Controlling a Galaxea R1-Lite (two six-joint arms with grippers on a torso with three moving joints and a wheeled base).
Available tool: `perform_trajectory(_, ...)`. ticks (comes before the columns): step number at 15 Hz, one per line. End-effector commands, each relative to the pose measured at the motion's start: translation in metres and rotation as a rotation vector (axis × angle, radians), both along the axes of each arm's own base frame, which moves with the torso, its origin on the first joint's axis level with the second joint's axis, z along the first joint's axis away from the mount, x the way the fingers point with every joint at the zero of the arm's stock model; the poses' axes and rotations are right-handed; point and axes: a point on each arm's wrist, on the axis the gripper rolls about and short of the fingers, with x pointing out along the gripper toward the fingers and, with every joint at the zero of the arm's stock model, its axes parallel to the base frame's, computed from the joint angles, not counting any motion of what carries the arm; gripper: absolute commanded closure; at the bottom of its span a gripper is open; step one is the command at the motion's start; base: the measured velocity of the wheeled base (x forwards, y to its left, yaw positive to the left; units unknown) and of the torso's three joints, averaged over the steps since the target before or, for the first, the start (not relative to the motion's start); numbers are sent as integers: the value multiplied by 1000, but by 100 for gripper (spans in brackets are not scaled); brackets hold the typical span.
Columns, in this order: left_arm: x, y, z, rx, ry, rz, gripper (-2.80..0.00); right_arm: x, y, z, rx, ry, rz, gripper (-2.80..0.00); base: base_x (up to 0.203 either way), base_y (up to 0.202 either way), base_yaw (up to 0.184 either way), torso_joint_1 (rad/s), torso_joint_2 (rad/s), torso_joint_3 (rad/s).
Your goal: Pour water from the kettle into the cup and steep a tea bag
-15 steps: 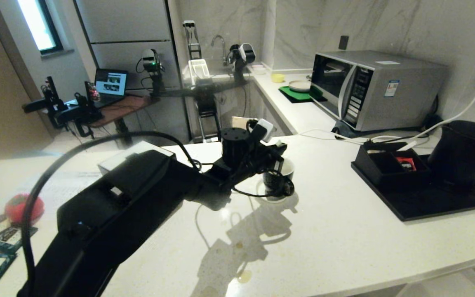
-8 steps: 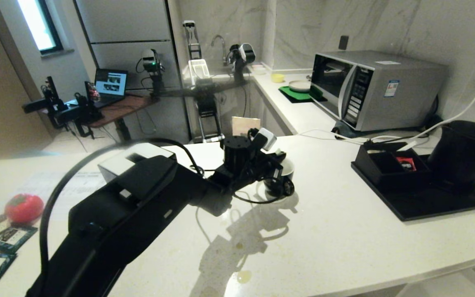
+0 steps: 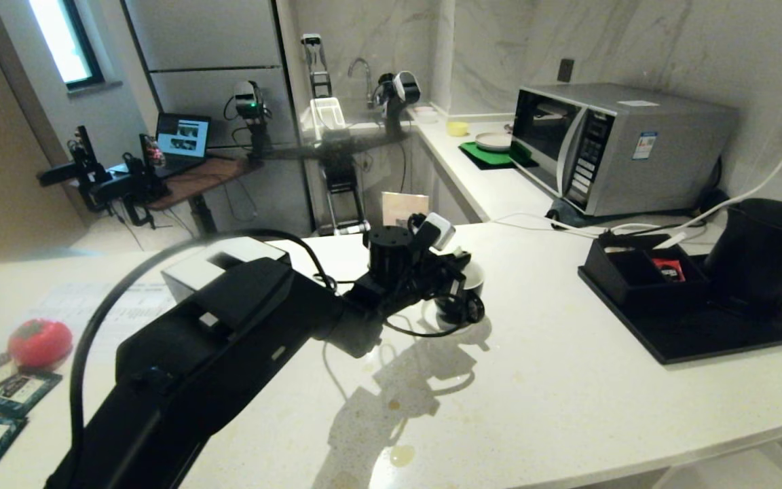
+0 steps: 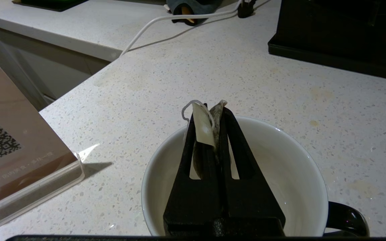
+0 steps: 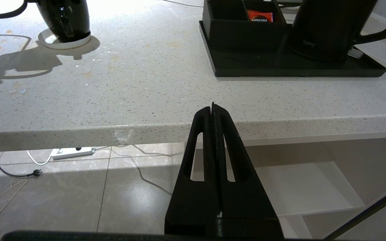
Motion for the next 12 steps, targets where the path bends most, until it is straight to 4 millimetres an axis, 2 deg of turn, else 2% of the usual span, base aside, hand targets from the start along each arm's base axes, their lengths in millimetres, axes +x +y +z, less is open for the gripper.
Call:
perform_trajectory(1,0,1,11,-15,-22,1,0,0,0,0,0,0,0,0,0,0,0,0,0,0)
perform_trajectory(8,-5,9,52,-59,-85,9,0,0,0,0,0,1,-1,0,0,0,0,0,0,0)
perform_trajectory(12,-9,12,67,-57,-83,6,0,0,0,0,0,1,1,0,0,0,0,0,0,0)
